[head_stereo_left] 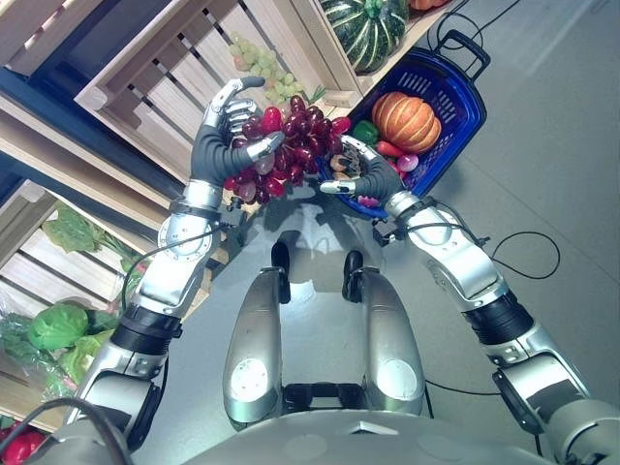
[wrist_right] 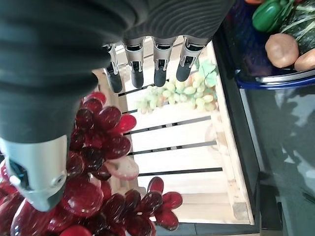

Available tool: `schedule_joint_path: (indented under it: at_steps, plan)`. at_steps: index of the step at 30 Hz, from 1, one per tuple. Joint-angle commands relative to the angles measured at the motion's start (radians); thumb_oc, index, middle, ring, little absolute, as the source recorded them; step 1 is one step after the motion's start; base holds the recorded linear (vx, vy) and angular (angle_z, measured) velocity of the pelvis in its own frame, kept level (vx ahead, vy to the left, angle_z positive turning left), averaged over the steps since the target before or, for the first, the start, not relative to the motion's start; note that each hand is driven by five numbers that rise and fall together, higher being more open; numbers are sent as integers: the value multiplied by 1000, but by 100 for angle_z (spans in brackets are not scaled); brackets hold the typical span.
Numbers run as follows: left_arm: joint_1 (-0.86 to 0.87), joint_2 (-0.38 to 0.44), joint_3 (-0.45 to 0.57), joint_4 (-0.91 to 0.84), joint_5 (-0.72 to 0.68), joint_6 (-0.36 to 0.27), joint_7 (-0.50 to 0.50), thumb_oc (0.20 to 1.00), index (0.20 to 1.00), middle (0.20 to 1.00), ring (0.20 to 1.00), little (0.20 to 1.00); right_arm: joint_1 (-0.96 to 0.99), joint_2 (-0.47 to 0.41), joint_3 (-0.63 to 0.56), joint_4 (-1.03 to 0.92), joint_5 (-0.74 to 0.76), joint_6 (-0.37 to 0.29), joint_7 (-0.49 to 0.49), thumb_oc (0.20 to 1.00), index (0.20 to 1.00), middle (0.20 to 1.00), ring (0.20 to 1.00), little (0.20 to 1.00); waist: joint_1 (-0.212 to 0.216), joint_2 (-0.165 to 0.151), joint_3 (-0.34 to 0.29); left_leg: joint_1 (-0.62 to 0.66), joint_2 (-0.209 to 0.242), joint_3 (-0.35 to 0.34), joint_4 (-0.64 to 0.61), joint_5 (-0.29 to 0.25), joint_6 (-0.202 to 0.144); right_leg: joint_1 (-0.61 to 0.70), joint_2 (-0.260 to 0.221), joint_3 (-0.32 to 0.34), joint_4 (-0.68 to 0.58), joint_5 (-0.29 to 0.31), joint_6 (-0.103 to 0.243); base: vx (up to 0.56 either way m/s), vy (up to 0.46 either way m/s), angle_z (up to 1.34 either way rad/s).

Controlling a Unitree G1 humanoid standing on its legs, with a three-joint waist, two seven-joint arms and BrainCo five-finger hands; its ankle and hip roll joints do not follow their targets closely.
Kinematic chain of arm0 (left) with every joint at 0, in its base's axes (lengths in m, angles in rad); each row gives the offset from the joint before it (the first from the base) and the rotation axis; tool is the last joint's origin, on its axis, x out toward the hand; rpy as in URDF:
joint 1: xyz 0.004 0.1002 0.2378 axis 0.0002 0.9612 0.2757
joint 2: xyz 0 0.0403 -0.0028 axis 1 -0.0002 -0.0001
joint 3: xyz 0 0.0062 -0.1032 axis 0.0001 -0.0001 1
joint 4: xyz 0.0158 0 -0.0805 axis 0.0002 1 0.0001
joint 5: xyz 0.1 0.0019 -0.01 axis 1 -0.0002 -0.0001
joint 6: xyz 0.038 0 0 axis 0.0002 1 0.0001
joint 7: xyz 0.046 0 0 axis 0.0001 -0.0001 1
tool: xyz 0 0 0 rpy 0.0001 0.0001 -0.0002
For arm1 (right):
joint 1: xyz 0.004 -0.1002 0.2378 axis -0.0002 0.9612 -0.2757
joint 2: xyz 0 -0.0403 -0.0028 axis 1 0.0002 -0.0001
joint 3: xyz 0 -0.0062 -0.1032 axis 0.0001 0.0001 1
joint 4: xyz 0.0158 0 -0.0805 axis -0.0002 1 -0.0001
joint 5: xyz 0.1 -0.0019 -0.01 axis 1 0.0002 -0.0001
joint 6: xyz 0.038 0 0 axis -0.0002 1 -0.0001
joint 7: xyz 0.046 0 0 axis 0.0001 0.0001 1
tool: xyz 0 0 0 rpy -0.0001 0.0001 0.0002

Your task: Pick up fruits and vegetables into the basket

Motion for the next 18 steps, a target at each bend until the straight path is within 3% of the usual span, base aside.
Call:
schedule_joint_path:
  at_steps: [1, 3, 5, 9, 14, 18]
  plan:
    - [-19, -1, 12, -151, -56, -107, 5, 200, 200, 200, 200, 200, -21, 36, -9, -44, -83, -147, -131, 1000, 1000, 1000, 1000, 1000, 4, 15, -60, 65, -42, 88, 1, -91, 65, 17, 31, -63, -53, 61, -8, -11, 37, -1]
    - [-18, -3, 12, -158, -53, -101, 27, 200, 200, 200, 200, 200, -26, 35, -23, -55, -160, -176, -205, 1000, 1000, 1000, 1000, 1000, -1, 19, -60, 65, -41, 89, 0, -91, 65, 14, 33, -60, -52, 60, -8, -12, 50, -2]
    - [-15, -9, 17, -165, -56, -97, 51, 200, 200, 200, 200, 200, -31, 26, -53, -82, -333, -222, -324, 1000, 1000, 1000, 1000, 1000, -9, 25, -60, 68, -41, 90, -8, -92, 65, 15, 36, -55, -57, 57, -6, -22, 84, -5]
    - [0, -14, 37, -189, -56, -87, 100, 200, 200, 200, 200, 200, -17, 0, -104, -176, -563, -246, -451, 1000, 1000, 1000, 1000, 1000, -27, 37, -60, 67, -43, 91, -13, -96, 66, 9, 45, -38, -62, 53, -3, -20, 71, -8]
    - [15, -23, 68, -215, -105, -53, 94, 200, 200, 200, 200, 200, -23, -25, -130, -236, -712, -289, -516, 1000, 1000, 1000, 1000, 1000, -34, 46, -60, 68, -44, 92, -22, -95, 65, 9, 51, -27, -73, 50, -3, -25, 38, -3]
    - [14, -35, 85, -222, -155, -19, 67, 200, 200, 200, 200, 200, -53, -36, -127, -266, -729, -353, -462, 1000, 1000, 1000, 1000, 1000, -29, 48, -60, 62, -48, 90, -28, -85, 62, 7, 50, -27, -85, 58, -5, -22, 8, -6]
